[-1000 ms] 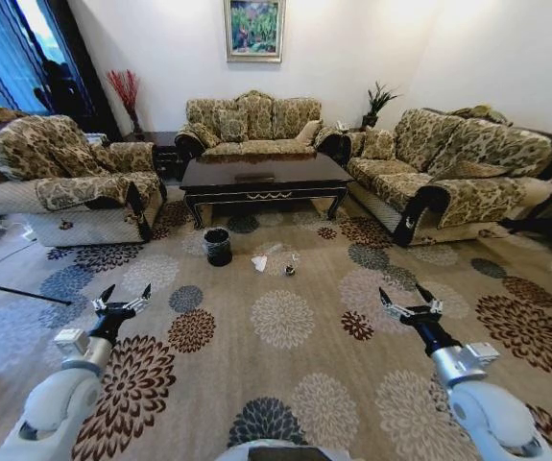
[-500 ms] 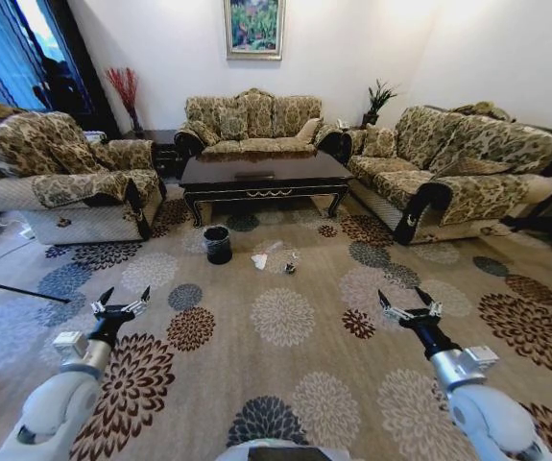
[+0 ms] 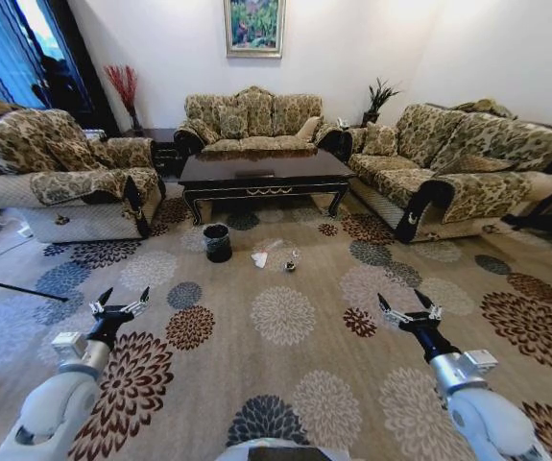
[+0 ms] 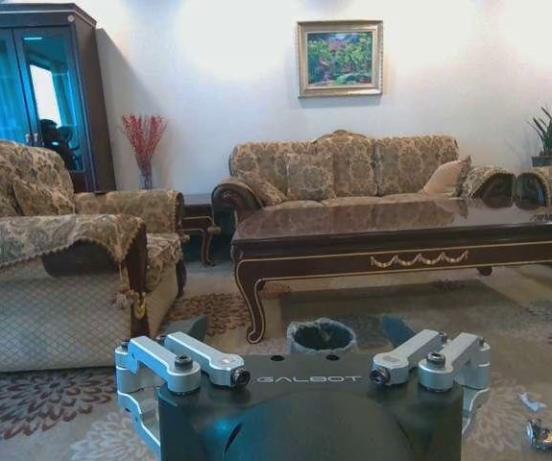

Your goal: Move to the front of the table and pick up the trash from the floor, then place it into the trash bin.

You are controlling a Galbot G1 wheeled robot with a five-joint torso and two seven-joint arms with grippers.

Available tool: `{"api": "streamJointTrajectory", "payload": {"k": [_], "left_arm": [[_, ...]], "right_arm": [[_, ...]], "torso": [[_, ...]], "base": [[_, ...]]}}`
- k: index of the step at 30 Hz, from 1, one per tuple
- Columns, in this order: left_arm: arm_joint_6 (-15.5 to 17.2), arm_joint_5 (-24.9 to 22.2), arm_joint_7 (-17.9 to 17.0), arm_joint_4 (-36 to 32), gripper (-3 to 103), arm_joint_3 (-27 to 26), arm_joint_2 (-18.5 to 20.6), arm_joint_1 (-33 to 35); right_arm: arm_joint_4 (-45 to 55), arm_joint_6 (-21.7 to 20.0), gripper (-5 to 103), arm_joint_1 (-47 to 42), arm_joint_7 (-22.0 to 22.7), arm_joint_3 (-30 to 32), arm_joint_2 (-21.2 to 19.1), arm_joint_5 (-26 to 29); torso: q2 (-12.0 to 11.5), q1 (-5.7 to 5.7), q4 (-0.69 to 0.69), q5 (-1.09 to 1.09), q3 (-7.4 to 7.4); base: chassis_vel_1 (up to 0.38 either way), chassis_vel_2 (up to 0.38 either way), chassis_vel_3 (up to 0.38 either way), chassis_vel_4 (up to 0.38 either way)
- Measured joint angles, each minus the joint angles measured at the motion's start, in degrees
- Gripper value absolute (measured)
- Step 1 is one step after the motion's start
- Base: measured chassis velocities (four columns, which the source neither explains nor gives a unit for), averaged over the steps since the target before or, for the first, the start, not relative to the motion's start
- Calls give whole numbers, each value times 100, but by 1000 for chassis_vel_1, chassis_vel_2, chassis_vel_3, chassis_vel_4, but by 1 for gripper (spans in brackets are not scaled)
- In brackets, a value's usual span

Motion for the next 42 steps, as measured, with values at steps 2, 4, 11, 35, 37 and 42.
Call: {"api": "streamJointTrajectory", "payload": {"k": [2, 4, 11, 35, 37, 42], "left_arm": [[0, 0, -3, 3, 100, 0, 1, -2], [0, 2, -7, 8, 100, -3, 2, -2], [0, 17, -10, 21, 100, -12, -8, 10], [-53, 76, 14, -22, 100, -49, -101, 154], [-52, 72, 15, -22, 100, -53, -97, 146], [-59, 70, 14, -9, 100, -57, -106, 116]], "right_arm": [[-2, 0, 100, 0, 1, 1, -8, 1], [-5, 0, 100, -1, 2, 2, -14, 1], [-4, 5, 100, -2, -4, -1, 2, 1], [14, 53, 100, -2, -61, -71, 86, -27], [20, 54, 100, 6, -62, -89, 124, -38], [20, 86, 100, -22, -73, -111, 209, -83]], "torso": [[-32, -15, 0, 0, -16], [-94, -44, 0, 0, -50], [-273, -118, 0, 0, -154], [-895, -389, 0, 0, -506], [-962, -413, 0, 0, -547], [-1089, -470, -1, 0, -619]], "base": [[0, 0, 0, 0], [0, 0, 0, 0], [0, 0, 0, 0], [0, 0, 0, 0], [0, 0, 0, 0], [0, 0, 0, 0]]}}
